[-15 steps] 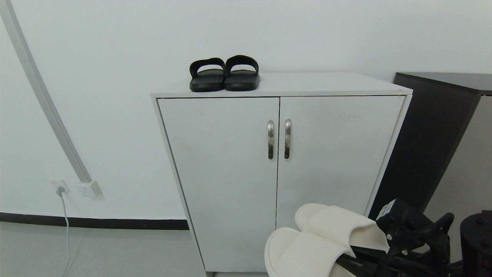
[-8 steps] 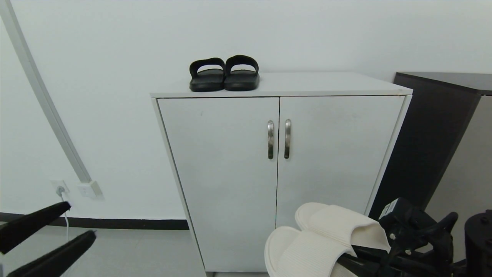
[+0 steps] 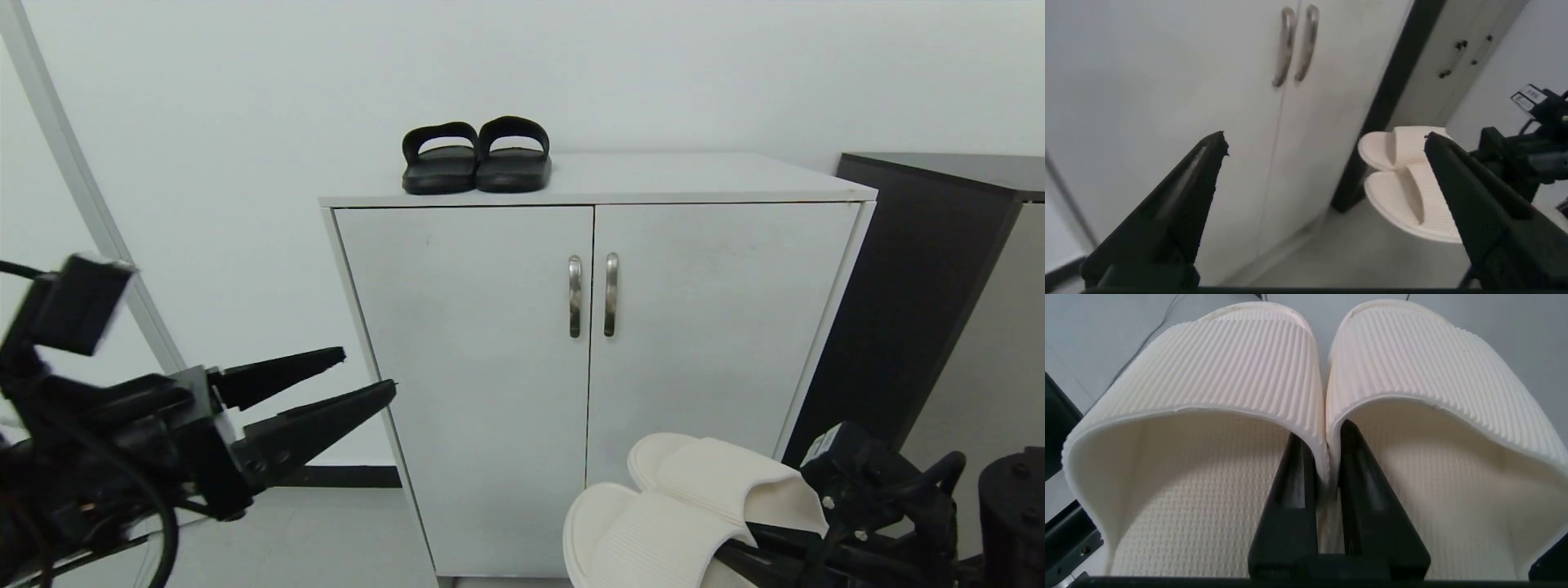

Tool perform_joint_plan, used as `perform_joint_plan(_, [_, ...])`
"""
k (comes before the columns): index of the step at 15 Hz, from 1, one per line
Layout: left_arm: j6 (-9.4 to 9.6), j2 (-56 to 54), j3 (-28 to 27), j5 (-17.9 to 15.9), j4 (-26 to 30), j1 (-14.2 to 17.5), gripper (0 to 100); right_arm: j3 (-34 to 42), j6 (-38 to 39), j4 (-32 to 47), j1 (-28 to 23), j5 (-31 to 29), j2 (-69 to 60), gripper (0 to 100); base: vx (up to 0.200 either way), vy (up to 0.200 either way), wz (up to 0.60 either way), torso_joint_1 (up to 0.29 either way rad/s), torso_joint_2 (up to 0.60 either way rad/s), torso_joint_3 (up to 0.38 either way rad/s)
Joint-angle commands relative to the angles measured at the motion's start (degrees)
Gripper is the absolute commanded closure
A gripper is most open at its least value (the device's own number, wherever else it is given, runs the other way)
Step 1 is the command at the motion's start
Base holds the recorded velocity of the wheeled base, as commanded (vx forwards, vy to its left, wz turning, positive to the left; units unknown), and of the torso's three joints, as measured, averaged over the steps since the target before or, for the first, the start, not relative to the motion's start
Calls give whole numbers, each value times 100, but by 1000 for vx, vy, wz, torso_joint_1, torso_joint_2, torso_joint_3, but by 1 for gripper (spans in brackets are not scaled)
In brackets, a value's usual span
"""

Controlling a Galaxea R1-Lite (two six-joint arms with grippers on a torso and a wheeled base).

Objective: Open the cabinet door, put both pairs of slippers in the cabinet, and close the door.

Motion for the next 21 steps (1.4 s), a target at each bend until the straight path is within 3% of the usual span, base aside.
perform_joint_plan(1, [-1,681,-439,276,-13,-571,0,12,-1,-7,-1,1,99,100,0,0,0,0,0,0])
perform_joint_plan(2, [8,945,-659,495,-31,-782,0,12,-1,-7,-1,1,134,100,0,0,0,0,0,0])
perform_joint_plan(7, [8,2035,-2012,961,-250,-1512,0,3,-10,-16,-1,-8,116,100,0,0,0,0,0,0])
perform_joint_plan(9, [52,2149,-2267,1137,-250,-1784,0,3,-19,-16,-1,-26,134,100,0,0,0,0,0,0])
perform_joint_plan(11, [52,2184,-2601,1295,-66,-2180,0,-15,-19,-16,-27,-79,142,100,0,0,0,0,0,0])
perform_joint_plan(13, [87,2430,-3129,1260,541,-2188,0,-23,-19,-16,-45,-79,160,100,0,0,0,0,0,0])
perform_joint_plan(15, [70,2677,-3445,1049,716,-2118,0,-32,-19,-16,-53,-87,160,100,0,0,0,0,0,0])
perform_joint_plan(16, [43,2879,-3638,698,725,-1969,0,-6,-27,-7,-62,-96,134,100,0,0,0,0,0,0])
perform_joint_plan(18, [8,3177,-3920,460,813,-1960,0,-6,-36,-7,-62,-87,151,100,0,0,0,0,0,0])
perform_joint_plan(19, [-18,3292,-4016,30,892,-1960,0,12,-36,-7,-62,-87,213,100,0,0,0,0,0,0])
perform_joint_plan(20, [-115,3292,-4025,-348,901,-1960,0,38,-45,-7,-62,-87,274,100,0,0,0,0,0,0])
perform_joint_plan(21, [-361,3309,-4051,-612,883,-1951,0,38,-36,-7,-62,-87,292,100,0,0,0,0,0,0])
